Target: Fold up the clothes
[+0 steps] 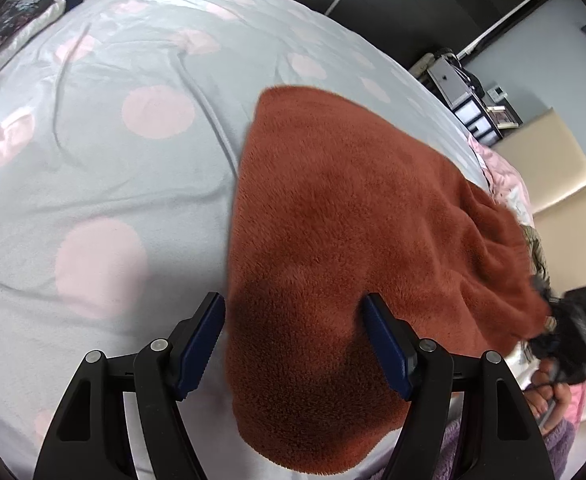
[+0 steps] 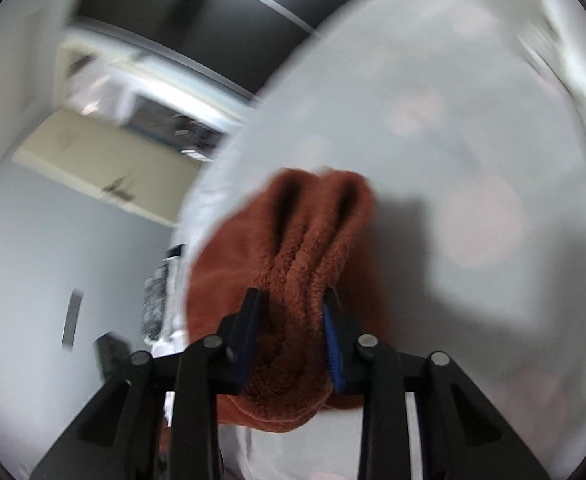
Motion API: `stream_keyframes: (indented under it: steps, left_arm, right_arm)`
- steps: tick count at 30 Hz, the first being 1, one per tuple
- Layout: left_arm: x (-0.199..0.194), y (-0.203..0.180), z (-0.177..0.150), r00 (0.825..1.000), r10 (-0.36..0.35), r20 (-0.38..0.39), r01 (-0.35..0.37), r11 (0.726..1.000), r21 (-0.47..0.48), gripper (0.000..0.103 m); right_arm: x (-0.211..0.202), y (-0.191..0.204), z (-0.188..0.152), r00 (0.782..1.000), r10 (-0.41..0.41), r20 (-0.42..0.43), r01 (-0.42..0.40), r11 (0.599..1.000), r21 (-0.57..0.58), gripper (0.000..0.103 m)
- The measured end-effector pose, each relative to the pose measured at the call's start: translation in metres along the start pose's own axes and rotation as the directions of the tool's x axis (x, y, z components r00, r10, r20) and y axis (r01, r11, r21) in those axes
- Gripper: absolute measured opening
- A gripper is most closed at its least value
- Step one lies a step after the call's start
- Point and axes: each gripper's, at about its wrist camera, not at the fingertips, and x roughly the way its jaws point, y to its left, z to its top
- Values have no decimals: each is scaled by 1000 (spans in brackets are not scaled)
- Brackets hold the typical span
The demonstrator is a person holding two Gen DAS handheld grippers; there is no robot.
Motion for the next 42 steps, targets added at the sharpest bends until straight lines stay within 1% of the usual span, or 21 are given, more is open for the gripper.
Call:
stream_keyframes:
  steps: [1, 2, 4, 5, 8, 10, 13, 16, 20, 21, 22, 24, 26, 27, 29, 31, 32, 33, 35, 39, 42]
  left_arm:
    - [-2, 1, 0, 1000, 6, 13, -6, 1000, -5, 72]
    - [-5, 3, 1, 1000, 6, 30, -6, 1000, -14, 72]
    - [-11, 7, 3, 998, 6, 63, -4, 999, -32, 72]
    - [-12, 9, 3, 998, 1, 66, 2, 999, -44, 72]
    - [-10, 15, 5, 998, -5, 57, 9, 997, -74, 72]
    - [-4, 15, 7, 999, 1, 38, 2, 997, -76, 72]
    - [4, 11, 9, 1000, 17, 13, -17, 998, -64, 72]
    - [5, 8, 10, 1000, 21, 10, -21, 998, -59, 72]
    - [3, 8, 11, 1000, 20, 14, -19, 998, -57, 72]
    - [2, 9, 13, 1000, 2, 11, -1, 998, -62, 72]
    - [2, 11, 15, 1000, -16, 8, 16, 998, -67, 72]
    - [3, 13, 21, 999, -52, -15, 50, 996, -75, 72]
    - [10, 14, 27, 994, -86, -63, 81, 994, -79, 72]
    - [15, 15, 29, 991, -102, -92, 94, 992, -81, 72]
    - [27, 16, 34, 980, -129, -149, 117, 989, -86, 72]
    - [39, 19, 38, 968, -153, -199, 136, 986, -95, 72]
    - [44, 21, 40, 962, -164, -219, 145, 984, -102, 77]
    - [50, 24, 42, 955, -177, -237, 153, 982, -114, 80]
    - [57, 28, 46, 944, -200, -261, 172, 977, -128, 81]
    - [73, 40, 46, 912, -291, -291, 234, 948, -213, 82]
    - [78, 43, 46, 904, -319, -286, 254, 936, -244, 90]
  right_arm:
    - [-2, 11, 2, 998, 55, 21, -54, 997, -51, 25]
    - [1, 18, 5, 995, 98, 31, -95, 992, -83, 20]
    - [4, 27, 7, 989, 148, 30, -143, 983, -118, 20]
    - [11, 26, 9, 992, 125, 20, -122, 986, -116, 20]
    - [35, 3, 12, 999, -2, -34, 1, 999, -32, 20]
    - [46, -19, 14, 994, -87, -69, 90, 995, 40, 20]
    - [44, -48, 10, 980, -162, -119, 181, 969, 166, 20]
    - [48, -66, 8, 975, -170, -146, 201, 952, 230, 20]
    - [44, -65, 11, 980, -150, -128, 178, 953, 246, 25]
    - [39, -64, 14, 982, -154, -112, 177, 954, 241, 26]
    - [33, -63, 18, 982, -162, -93, 180, 956, 234, 29]
    - [27, -61, 24, 977, -195, -88, 209, 957, 202, 42]
    - [26, -61, 29, 972, -205, -111, 223, 959, 175, 46]
    - [28, -66, 29, 976, -171, -134, 194, 963, 187, 47]
    - [28, -84, 29, 979, -89, -184, 131, 965, 228, 56]
    - [40, -97, 26, 965, -36, -258, 108, 956, 272, 57]
    - [45, -103, 25, 959, -28, -281, 113, 950, 291, 58]
    - [49, -108, 24, 957, -17, -291, 111, 944, 311, 58]
    - [54, -116, 23, 953, 15, -304, 95, 934, 345, 59]
    - [73, -131, 24, 941, 75, -331, 67, 915, 398, 59]
    - [79, -139, 22, 935, 108, -337, 50, 901, 430, 59]
